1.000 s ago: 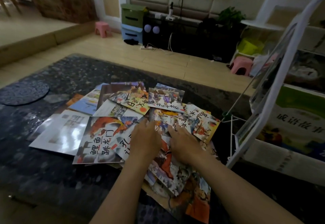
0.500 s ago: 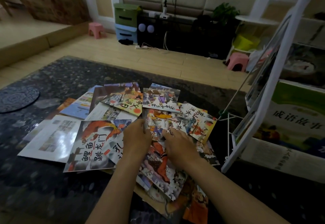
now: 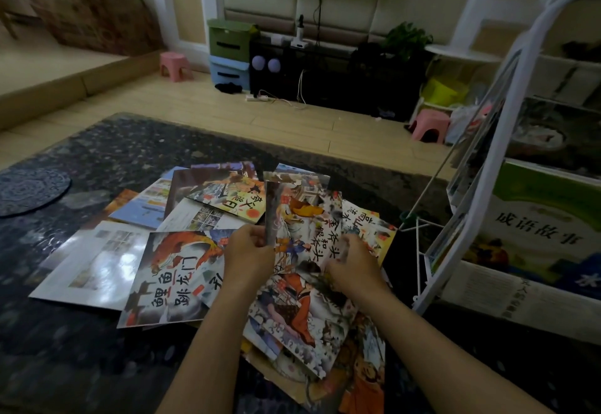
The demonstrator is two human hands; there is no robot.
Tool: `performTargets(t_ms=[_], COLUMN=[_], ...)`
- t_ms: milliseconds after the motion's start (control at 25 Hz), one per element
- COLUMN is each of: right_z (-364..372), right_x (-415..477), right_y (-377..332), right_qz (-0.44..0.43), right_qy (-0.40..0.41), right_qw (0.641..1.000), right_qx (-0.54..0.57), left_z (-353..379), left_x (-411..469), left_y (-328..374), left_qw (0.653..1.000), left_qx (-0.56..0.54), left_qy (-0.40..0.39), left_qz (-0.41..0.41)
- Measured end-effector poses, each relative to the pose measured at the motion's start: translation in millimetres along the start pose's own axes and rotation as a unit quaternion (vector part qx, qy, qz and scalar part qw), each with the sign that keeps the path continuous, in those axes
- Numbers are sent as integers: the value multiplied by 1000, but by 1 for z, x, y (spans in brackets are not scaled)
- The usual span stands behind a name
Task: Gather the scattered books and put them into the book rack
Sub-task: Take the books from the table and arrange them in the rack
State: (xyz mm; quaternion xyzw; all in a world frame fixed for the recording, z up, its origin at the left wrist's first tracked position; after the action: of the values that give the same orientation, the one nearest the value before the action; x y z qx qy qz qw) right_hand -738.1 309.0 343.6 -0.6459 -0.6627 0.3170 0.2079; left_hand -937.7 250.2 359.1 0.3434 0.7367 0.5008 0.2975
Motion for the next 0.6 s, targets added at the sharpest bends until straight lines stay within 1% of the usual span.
performTargets(t_ms=[80, 160, 280, 360, 440, 520, 600], right_z=[-6, -12, -30, -46, -63, -84, -109], right_x=[2, 3, 1, -1, -3, -9, -19], right_y=[1, -3, -22, -38, -51, -61, -69], right_qz=[27, 28, -9, -49, -80, -108, -140], right_qy=[20, 45, 75, 89, 94, 98, 98], right_qw=[999, 997, 990, 987, 987, 984, 982], right_qx=[36, 61, 115, 121, 106, 99, 86], left_z=[-1, -3, -4, -4, -3, -4, -7], left_x=[0, 1, -3, -6, -11, -18, -26], left_y=[-1, -1, 3, 7, 10, 16, 26], left_qw=[1000, 1000, 1000, 999, 995, 982, 971], left_qx=[-18, -21, -27, -46, -98, -185, -238], left_qy=[-3, -2, -3, -6, -10, -16, -16], left_qz=[-14, -14, -2, 1, -17, -41, -31])
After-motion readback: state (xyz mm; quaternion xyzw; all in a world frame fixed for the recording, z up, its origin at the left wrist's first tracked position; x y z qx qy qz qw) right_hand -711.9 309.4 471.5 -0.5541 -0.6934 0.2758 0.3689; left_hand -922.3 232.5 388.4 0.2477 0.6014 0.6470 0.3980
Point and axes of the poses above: each hand's wrist, its own x-axis towards the middle knuckle, its own z-axis out of the palm, y = z × x, the point moved 5 cm from there along x, towards the middle knuckle, and after that the axes turned 2 degrees about y, right-handed, at the moved point
